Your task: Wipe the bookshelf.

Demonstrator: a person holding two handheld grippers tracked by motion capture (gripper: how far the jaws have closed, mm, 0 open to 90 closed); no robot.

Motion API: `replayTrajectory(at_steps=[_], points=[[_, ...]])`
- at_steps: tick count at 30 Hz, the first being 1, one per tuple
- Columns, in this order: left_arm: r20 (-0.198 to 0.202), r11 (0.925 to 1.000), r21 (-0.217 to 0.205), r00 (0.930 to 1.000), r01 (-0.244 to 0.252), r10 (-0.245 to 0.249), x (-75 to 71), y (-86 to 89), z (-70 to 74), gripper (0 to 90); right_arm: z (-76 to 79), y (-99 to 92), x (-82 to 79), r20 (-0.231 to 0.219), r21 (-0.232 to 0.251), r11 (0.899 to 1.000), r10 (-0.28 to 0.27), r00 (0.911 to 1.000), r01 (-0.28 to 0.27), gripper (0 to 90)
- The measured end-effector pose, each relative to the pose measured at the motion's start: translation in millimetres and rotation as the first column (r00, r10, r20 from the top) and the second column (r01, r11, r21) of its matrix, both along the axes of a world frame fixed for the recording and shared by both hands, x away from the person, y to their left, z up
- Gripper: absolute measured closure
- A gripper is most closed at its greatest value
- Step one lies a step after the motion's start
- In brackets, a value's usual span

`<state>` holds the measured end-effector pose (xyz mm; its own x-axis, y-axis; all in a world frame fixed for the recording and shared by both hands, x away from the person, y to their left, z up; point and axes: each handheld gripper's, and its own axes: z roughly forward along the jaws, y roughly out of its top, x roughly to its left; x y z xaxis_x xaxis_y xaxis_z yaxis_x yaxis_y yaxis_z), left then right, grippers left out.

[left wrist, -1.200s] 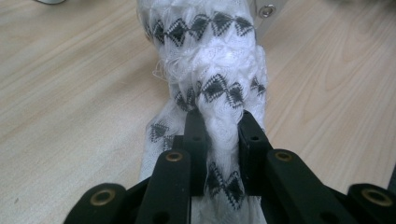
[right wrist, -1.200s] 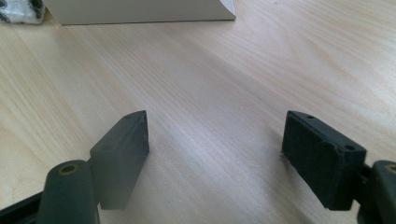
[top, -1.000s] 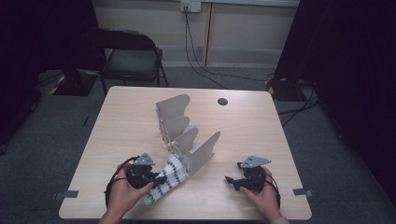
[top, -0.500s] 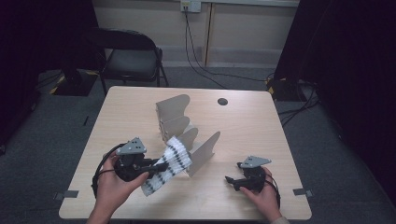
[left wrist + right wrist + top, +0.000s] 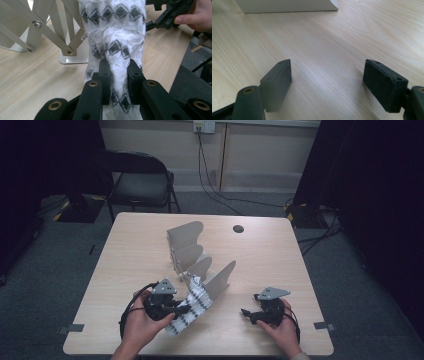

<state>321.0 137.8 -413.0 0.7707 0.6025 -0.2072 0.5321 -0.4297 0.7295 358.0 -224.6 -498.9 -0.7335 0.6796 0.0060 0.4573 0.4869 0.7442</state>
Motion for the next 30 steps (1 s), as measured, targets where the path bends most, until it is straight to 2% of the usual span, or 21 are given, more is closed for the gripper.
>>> replayTrajectory(at_steps=[6,16,18,25,29,30], points=[[0.001,1.0,-0.002,1.0,-0.001,0.001,2.2,-0.7,-4.0,77.9,0.0,0.0,0.0,0.0,0.0,1.0,0.0,1.0,0.0,22.3],[0.01,0.9999,0.011,0.9999,-0.008,0.008,-1.3,5.1,10.7,77.9,0.0,0.0,0.0,0.0,0.0,1.0,0.0,1.0,0.0,22.3],[0.018,0.9999,0.012,0.9998,-0.005,0.005,-1.8,7.1,14.4,77.9,0.0,0.0,0.0,0.0,0.0,1.0,0.0,1.0,0.0,22.3],[0.061,0.9994,-0.031,0.9979,-0.018,0.02,-7.0,15.4,33.3,78.0,0.0,0.0,0.0,0.0,0.0,1.0,0.0,1.0,0.0,22.3],[0.086,0.9987,-0.042,0.9957,-0.03,0.033,-9.5,21.3,40.9,78.1,0.0,0.0,0.0,0.0,0.0,1.0,0.0,1.0,0.0,22.3],[0.09,0.999,-0.032,0.9954,-0.03,0.033,-10.0,22.2,41.0,78.1,0.0,0.0,0.0,0.0,0.0,1.0,0.0,1.0,0.0,22.4]])
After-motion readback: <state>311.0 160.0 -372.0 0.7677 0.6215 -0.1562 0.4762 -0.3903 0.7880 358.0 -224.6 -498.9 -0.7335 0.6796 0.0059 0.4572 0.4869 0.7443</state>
